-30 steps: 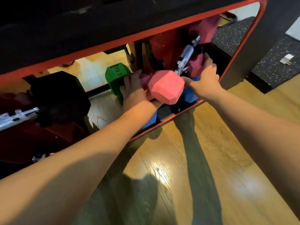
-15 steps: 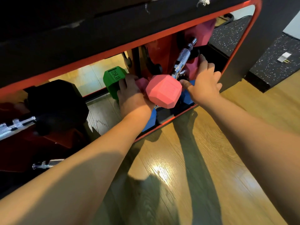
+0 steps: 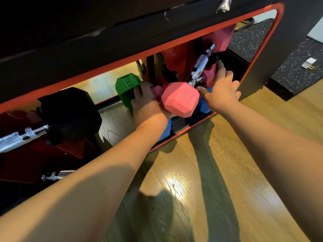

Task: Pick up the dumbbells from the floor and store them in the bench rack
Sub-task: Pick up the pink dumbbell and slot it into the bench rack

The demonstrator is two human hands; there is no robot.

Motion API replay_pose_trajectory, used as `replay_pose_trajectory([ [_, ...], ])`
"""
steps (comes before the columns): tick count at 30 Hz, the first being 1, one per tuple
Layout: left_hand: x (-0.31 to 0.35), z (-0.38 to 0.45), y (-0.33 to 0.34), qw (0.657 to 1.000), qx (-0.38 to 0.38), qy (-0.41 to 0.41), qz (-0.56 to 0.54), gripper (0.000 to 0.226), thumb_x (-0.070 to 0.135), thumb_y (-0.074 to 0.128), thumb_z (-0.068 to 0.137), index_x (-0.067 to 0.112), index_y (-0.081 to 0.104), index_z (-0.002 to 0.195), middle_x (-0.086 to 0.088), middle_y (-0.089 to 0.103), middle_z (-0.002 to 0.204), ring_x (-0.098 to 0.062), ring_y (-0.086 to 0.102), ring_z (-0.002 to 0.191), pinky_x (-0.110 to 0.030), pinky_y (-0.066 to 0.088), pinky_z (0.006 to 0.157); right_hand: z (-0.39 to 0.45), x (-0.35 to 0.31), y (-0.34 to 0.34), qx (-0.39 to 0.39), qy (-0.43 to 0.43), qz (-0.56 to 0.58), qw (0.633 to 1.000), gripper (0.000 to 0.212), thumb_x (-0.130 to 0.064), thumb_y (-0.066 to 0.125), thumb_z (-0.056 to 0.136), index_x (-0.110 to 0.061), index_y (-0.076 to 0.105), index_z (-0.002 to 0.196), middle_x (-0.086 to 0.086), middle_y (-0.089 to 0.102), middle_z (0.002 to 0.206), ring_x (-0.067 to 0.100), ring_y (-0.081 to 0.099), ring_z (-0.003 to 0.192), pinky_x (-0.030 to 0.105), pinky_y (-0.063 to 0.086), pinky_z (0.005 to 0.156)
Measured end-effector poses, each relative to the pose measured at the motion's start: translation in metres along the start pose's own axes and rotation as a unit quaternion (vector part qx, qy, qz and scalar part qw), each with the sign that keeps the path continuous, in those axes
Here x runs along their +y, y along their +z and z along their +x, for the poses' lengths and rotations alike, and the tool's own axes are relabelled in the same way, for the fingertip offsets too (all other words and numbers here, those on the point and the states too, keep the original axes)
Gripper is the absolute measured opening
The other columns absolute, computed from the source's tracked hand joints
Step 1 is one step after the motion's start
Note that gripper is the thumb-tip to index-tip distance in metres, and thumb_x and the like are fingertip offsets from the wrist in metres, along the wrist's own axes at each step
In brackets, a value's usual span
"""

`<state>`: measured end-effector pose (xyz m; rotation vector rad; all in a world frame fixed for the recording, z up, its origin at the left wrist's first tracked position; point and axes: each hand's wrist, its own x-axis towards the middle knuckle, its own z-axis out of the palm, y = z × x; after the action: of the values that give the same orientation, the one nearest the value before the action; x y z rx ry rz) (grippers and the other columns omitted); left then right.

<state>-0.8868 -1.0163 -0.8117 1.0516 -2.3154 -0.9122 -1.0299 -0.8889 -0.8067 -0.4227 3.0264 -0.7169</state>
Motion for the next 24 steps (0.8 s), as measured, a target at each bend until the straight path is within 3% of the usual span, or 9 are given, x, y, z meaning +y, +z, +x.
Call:
replay_pose_trajectory([
  [24,0.0014,-0.0036,0.0011,0.999,0.025,-0.005,-0.020,0.054,0.023,0.075,0.072,0.016,0.047,0.117,-0.007,0.052,0.126,-0.034,0.054,0.110,-0.052,0.052,0.087,0.0020,-0.0013,-0.0010,-0.030,0.015,0.038,0.999,0.096,-0.044,0.067,0.087,-0.040,-0.001,0.154,0.006,0.022,0.154,0.038,0.036,0.130,0.052,0.029,0.105],
])
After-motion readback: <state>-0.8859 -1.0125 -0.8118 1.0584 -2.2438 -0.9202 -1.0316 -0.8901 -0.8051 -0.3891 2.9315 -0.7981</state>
